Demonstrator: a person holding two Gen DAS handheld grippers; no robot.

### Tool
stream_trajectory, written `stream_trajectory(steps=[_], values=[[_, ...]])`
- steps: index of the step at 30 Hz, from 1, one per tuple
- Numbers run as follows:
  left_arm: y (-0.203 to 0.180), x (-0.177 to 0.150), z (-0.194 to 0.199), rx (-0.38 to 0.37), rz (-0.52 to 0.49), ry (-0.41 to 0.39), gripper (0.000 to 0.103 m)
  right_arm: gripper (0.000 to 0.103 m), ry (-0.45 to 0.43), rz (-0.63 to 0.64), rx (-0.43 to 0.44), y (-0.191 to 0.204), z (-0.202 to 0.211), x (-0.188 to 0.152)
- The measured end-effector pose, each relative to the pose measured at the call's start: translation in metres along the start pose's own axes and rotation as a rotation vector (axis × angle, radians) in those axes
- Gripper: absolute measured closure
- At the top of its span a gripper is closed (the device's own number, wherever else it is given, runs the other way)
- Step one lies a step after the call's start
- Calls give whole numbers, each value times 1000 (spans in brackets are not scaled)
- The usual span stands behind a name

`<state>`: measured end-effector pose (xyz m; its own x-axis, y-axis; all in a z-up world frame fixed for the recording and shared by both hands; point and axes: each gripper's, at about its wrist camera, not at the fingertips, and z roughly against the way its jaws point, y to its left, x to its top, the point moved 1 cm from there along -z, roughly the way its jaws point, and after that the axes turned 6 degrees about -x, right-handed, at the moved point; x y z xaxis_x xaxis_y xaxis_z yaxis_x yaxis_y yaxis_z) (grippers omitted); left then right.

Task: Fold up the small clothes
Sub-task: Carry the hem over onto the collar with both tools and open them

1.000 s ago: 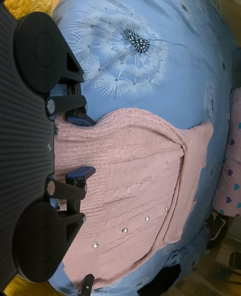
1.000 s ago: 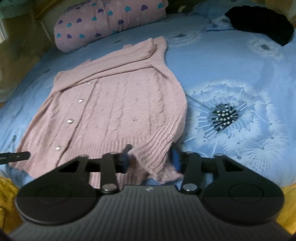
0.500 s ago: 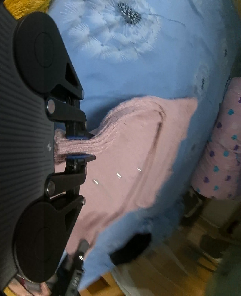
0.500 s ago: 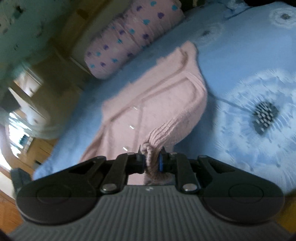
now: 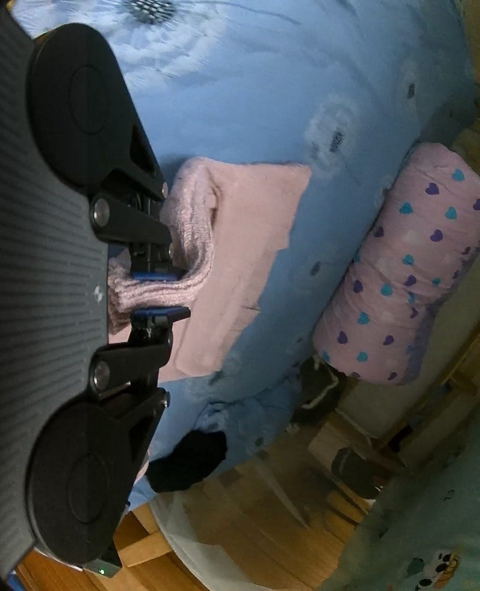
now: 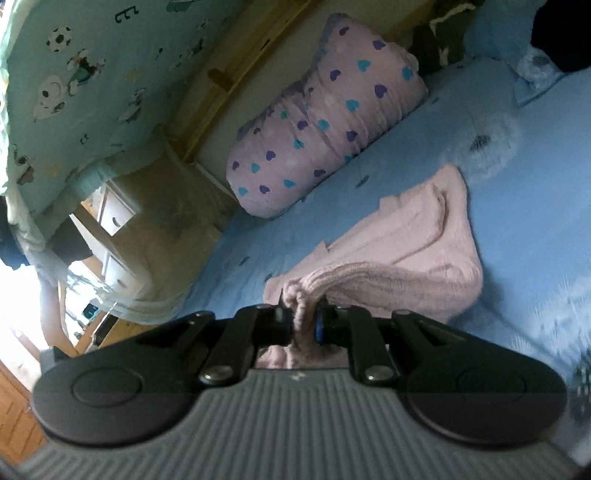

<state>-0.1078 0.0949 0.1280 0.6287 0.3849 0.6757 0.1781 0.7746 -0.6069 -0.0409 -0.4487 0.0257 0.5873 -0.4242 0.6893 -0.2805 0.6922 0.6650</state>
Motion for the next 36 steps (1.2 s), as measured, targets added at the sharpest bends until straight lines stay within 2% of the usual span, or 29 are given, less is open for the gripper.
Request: stream_trajectory(steps=[8,15,20,24,31,34,36], values=[[2,42,-19,18,14,-68,88,90,-60,-10,26,1,-18,32],[19,94,-60,105,16,-109,89,90,-120,18,-6,-3,-52,73],[45,129,-110,149,27,-91,90,90,-137,46,-81,-16,-93,103],[72,142,-167,205,31,-26,90,90,-137,64,-171,-37,-132,116],[118,139,-239,330,6,66,90,89,-71,60,-328,-85,-197,106],[133,129,-248,367,1,83,88,87,-42,47,-386,-99,-209,93],[134,126,-247,364,-33,80,88,88,-24,52,-410,-105,-214,87]])
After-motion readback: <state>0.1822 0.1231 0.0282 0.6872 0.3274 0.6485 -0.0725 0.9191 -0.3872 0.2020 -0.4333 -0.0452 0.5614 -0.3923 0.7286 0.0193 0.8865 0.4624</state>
